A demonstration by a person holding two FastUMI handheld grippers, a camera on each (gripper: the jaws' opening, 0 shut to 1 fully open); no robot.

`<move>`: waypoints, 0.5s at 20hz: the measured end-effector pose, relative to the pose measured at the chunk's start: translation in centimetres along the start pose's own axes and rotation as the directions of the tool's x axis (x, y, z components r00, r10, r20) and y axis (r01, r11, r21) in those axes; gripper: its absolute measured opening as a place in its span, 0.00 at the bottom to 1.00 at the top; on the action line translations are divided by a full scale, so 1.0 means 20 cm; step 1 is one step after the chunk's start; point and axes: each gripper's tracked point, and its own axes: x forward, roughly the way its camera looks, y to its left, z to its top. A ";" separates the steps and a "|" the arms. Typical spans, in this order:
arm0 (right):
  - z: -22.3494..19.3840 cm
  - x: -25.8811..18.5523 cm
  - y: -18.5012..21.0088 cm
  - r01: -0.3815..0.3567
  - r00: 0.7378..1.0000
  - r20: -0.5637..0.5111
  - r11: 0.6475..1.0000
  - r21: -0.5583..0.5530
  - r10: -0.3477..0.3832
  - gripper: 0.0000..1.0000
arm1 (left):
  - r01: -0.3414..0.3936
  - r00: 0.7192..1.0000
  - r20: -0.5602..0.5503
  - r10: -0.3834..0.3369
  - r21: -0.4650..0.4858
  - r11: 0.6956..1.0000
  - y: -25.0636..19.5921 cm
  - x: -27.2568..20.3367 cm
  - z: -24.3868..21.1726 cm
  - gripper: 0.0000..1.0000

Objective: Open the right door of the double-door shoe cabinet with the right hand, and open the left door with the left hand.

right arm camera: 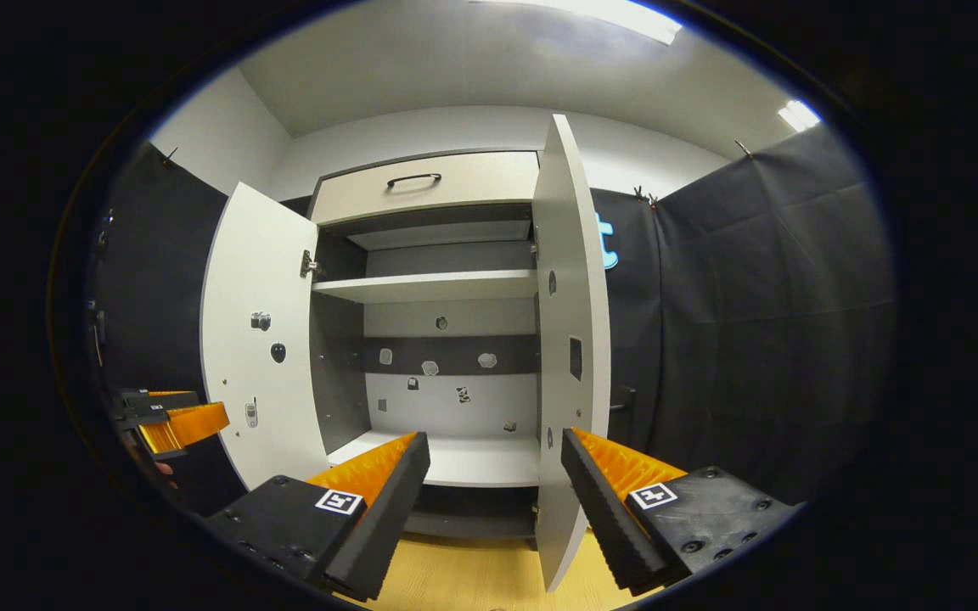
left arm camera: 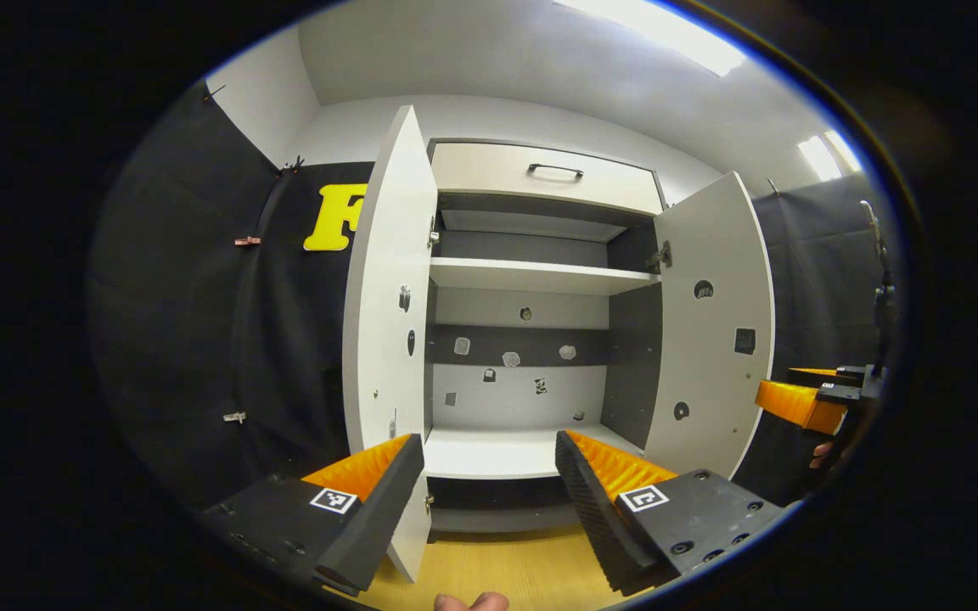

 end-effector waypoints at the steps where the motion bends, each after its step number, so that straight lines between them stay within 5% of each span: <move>1: 0.00 0.00 0.00 -0.003 1.000 0.000 1.000 -0.001 0.003 0.98 | -0.001 1.000 0.000 0.001 -0.004 1.000 0.00 0.00 0.00 0.96; 10: 0.02 -0.01 -0.02 0.005 1.000 0.003 1.000 0.014 -0.005 0.98 | -0.017 1.000 -0.013 0.017 0.034 0.999 0.00 0.00 -0.01 0.96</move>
